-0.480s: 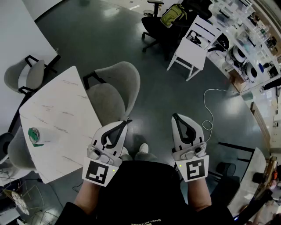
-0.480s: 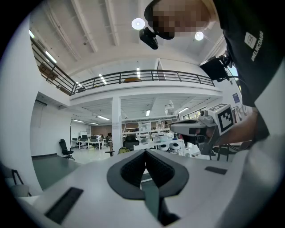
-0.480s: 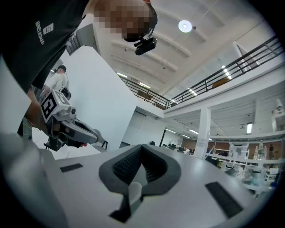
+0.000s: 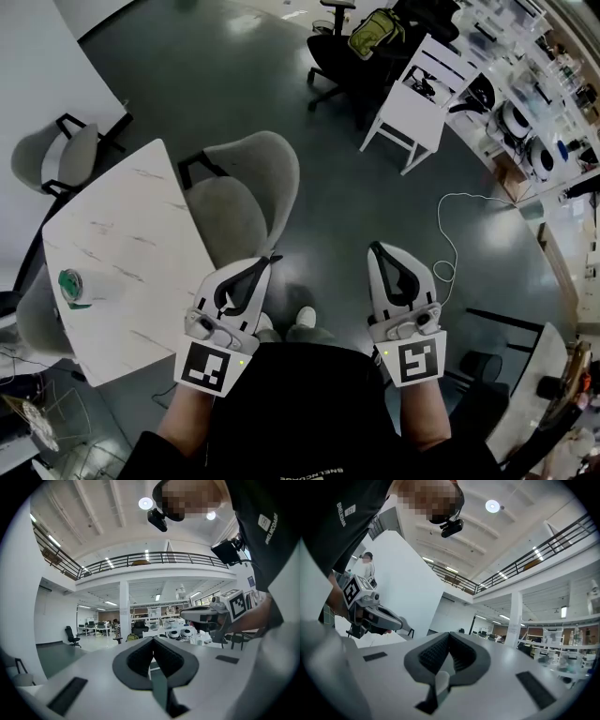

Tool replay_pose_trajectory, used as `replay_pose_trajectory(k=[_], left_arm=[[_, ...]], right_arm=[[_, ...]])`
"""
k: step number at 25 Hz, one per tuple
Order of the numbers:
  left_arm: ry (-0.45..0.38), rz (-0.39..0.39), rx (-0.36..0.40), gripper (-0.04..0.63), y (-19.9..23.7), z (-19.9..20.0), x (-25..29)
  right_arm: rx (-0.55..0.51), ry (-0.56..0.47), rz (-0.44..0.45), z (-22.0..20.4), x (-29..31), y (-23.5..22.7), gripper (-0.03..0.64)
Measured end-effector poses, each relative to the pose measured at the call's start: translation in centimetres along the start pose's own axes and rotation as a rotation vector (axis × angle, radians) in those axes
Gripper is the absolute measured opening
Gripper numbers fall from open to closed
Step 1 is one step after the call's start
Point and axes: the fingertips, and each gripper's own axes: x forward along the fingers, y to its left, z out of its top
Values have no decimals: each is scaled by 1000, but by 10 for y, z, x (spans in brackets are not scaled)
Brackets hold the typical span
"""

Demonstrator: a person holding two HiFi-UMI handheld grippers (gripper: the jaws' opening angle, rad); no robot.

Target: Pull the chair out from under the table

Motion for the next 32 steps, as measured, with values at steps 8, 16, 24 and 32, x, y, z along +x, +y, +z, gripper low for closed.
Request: replay_pose_trajectory(k=[8,16,24,32], left_arm=[[7,31,-12,6,-8,2,15],[17,81,-26,6,-24,8,35],[27,139,-21,6,-29,10,47],[40,170,-57,6,-2,-4,49]], right_arm=[[18,-11,27,-9,-2,-14,14],[107,-33,93,-13,6,-49,15],[96,-133,143,6,25,-83,17],[146,-71,179,-21,63,-68,17]])
